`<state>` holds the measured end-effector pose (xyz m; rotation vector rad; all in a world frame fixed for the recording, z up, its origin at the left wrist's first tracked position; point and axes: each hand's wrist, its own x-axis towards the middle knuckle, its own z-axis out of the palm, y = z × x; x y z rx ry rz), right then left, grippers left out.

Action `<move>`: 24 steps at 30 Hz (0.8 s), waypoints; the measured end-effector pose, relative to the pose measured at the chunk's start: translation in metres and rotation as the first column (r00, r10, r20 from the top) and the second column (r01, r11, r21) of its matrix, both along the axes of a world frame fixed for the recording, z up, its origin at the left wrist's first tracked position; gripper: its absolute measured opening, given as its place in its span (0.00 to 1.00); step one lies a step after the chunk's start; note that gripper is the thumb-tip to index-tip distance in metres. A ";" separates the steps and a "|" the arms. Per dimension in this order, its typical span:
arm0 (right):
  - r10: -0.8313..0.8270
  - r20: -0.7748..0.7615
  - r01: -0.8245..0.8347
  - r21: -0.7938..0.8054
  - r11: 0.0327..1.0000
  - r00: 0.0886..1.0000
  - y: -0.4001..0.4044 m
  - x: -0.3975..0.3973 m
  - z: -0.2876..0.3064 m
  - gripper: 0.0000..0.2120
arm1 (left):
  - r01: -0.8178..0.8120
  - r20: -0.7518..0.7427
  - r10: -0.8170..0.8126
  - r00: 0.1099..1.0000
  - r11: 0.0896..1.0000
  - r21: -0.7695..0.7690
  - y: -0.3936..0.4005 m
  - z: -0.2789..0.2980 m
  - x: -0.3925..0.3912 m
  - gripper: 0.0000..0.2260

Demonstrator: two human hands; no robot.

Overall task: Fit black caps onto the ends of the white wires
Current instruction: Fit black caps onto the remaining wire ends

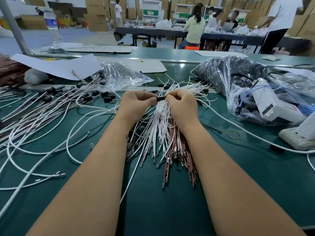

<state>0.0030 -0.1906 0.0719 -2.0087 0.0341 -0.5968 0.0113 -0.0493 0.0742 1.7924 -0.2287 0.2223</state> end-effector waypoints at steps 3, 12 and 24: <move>0.006 0.018 -0.008 0.117 0.993 1.000 0.000 0.000 0.000 0.12 | -0.012 0.006 0.012 1.000 1.000 -0.014 0.001 0.001 0.000 0.04; 0.043 0.127 -0.034 -0.074 0.997 0.991 0.004 -0.004 -0.001 0.11 | 0.034 0.068 -0.033 0.997 0.999 -0.017 -0.001 0.003 -0.002 0.06; 0.109 0.110 -0.079 -0.248 0.965 0.988 0.010 -0.007 0.003 0.06 | 0.031 0.122 -0.042 0.992 0.995 0.093 0.000 0.004 -0.002 0.10</move>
